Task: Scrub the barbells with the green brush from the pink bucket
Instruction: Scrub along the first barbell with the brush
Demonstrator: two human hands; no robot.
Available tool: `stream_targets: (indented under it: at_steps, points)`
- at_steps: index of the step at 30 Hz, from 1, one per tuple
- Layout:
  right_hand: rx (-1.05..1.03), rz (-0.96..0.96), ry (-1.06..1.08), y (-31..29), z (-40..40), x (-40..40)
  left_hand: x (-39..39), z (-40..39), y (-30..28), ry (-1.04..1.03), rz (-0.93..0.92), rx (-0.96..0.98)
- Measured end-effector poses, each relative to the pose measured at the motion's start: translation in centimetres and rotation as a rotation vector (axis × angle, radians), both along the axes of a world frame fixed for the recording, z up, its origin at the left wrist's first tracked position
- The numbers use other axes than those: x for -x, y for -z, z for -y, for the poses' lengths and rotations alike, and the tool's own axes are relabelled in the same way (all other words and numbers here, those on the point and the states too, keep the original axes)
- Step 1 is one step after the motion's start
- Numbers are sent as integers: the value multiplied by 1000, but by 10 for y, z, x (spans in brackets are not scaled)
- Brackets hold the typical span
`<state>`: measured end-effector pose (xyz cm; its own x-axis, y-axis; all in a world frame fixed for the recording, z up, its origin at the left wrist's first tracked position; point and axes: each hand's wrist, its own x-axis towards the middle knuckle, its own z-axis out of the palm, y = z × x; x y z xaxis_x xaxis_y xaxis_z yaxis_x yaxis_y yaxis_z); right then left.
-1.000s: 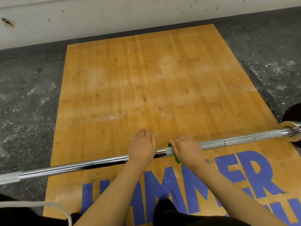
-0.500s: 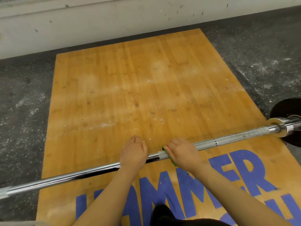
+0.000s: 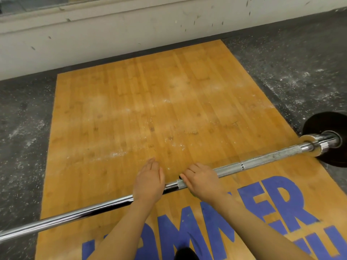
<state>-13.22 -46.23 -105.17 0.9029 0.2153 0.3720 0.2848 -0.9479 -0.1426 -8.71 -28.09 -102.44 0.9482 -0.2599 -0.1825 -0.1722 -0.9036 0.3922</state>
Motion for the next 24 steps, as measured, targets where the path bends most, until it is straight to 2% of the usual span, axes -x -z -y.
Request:
stream_targets:
  at_steps: [6,10,15,17,22,24]
  points:
    - [-23,17,118,5,32,-10,-17,0,-3,-12,32,15]
    - [44,47,142,7,30,-33,-36,4,-6,-3,16,-13]
    - [200,10,40,-5,33,-58,-64,11,-17,76,126,-53]
    - [133,26,91,-5,33,-64,-75,17,-27,117,121,-45]
    - [-248,210,364,-29,34,-65,-75,39,-32,160,170,50]
    - [-320,193,464,-37,40,-50,-60,51,-25,233,147,82]
